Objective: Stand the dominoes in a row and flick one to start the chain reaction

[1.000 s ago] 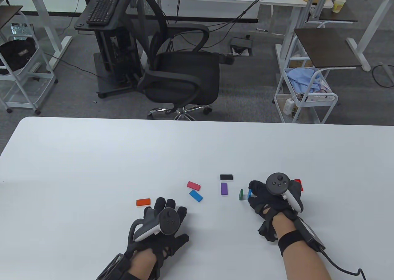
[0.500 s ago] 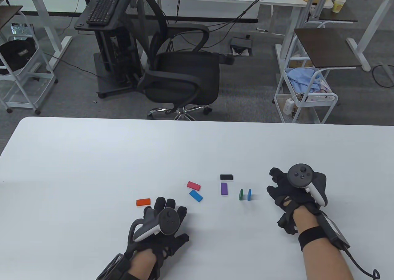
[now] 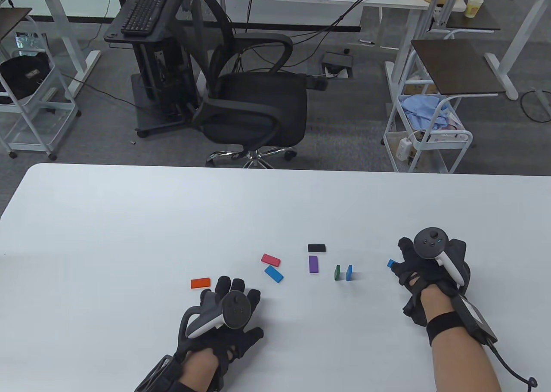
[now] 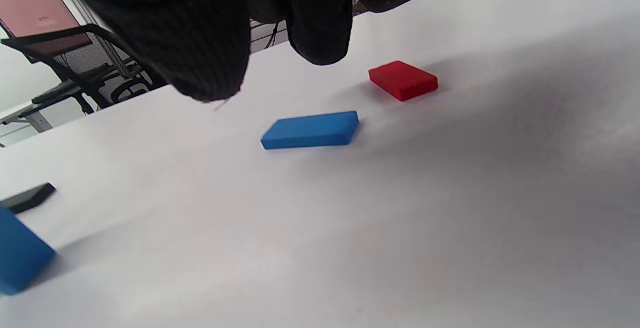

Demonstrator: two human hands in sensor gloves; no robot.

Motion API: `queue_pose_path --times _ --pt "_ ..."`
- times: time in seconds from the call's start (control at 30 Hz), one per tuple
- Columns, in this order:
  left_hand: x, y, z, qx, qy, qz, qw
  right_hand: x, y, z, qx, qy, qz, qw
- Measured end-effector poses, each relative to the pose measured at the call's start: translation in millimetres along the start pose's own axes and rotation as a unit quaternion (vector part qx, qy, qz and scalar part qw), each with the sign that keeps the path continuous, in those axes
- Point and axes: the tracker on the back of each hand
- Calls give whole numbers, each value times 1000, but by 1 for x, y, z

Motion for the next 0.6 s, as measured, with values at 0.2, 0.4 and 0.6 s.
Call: queue_pose_path --times 0.2,0.4,0.6 --pt "1 0 0 1 -2 -4 1000 -1 8 -19 0 -64 -17 998" --pt "1 0 0 0 -6 1 1000 -14 13 -26 27 -133 -18 991" --pt "2 0 1 2 -8 3 1000 -31 17 -26 10 -217 -13 976"
Point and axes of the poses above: the tracker on the back of each hand, its own x axis roughly to the little-finger side, its own y axis roughly from the wrist to the fingertips, z = x × y, and after that the axes turned 1 degree about -z, right-handed
